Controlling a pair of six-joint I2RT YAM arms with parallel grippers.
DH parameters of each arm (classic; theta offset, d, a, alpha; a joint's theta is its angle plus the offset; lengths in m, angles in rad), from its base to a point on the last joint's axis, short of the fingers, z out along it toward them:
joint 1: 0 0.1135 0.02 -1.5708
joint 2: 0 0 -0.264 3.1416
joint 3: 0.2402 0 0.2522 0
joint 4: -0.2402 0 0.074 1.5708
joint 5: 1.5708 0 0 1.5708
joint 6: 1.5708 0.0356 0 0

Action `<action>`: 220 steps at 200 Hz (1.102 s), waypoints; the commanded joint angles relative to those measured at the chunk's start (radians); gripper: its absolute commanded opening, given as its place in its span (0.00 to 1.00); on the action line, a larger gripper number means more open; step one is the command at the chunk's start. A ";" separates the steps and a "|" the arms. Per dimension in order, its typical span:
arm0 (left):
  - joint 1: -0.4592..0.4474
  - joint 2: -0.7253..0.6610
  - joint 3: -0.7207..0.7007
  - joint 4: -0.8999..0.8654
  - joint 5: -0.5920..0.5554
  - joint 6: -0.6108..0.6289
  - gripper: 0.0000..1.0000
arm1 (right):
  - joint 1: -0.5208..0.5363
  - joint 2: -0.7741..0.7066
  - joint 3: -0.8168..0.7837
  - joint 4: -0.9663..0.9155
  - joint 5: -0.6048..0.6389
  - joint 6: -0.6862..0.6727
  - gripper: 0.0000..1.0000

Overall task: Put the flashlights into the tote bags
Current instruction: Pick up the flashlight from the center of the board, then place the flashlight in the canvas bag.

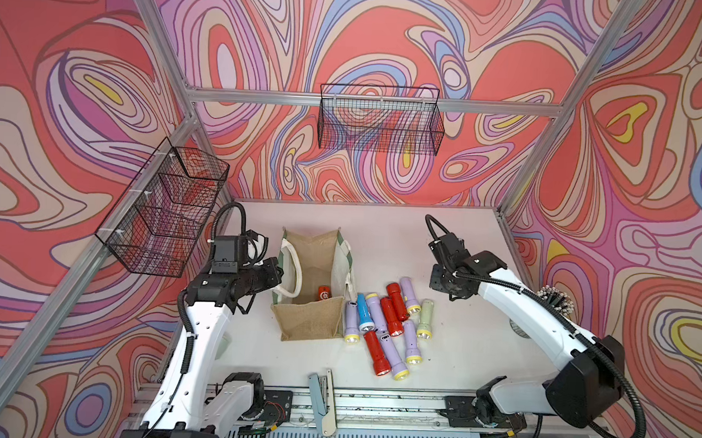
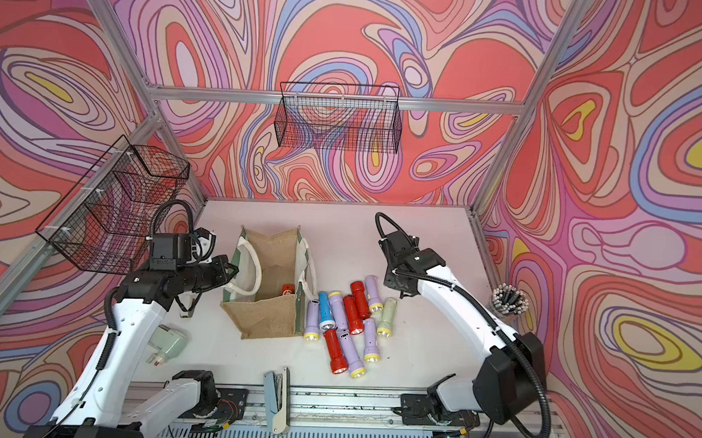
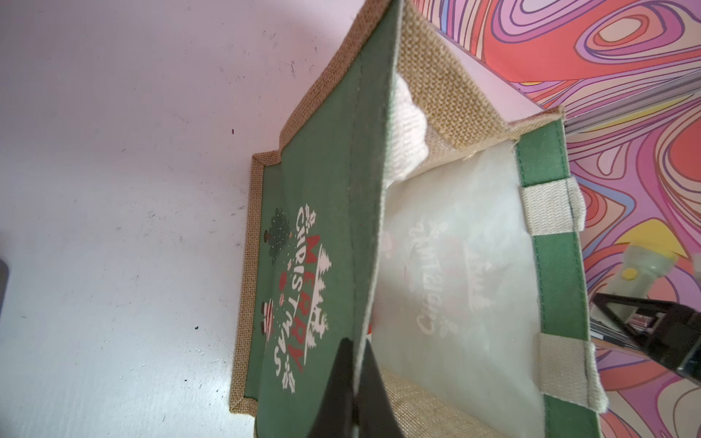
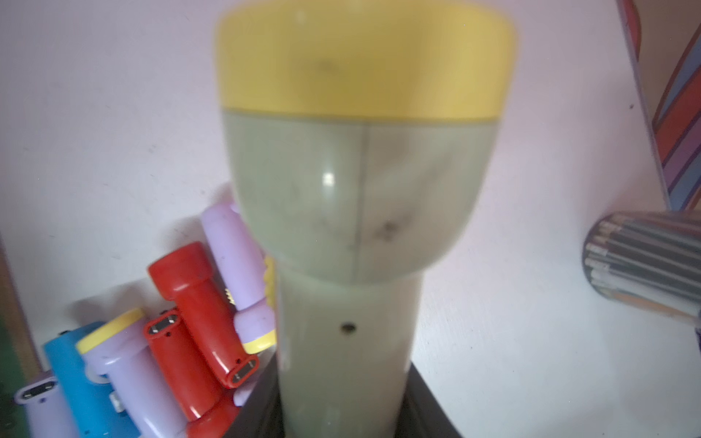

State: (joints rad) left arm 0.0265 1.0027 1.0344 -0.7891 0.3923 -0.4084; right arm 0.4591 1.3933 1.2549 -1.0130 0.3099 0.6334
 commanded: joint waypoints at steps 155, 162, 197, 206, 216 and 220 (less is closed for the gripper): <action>0.005 -0.032 -0.044 0.094 0.061 -0.061 0.00 | 0.355 0.368 0.594 0.435 -0.369 -0.151 0.06; 0.004 -0.032 -0.042 0.093 0.064 -0.061 0.00 | 0.363 0.373 0.613 0.437 -0.376 -0.156 0.06; 0.004 -0.045 -0.061 0.108 0.058 -0.071 0.00 | 0.396 0.456 0.630 0.514 -0.440 -0.135 0.05; 0.004 -0.050 -0.066 0.115 0.051 -0.076 0.00 | 0.405 0.482 0.637 0.536 -0.471 -0.126 0.05; 0.004 -0.052 -0.066 0.117 0.049 -0.081 0.00 | 0.411 0.513 0.659 0.544 -0.513 -0.118 0.05; 0.004 -0.053 -0.065 0.117 0.052 -0.081 0.00 | 0.414 0.528 0.668 0.543 -0.527 -0.117 0.05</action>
State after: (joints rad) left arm 0.0265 0.9760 0.9802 -0.7238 0.4377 -0.4694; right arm 0.8516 1.8420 1.8690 -0.5419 -0.1081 0.5072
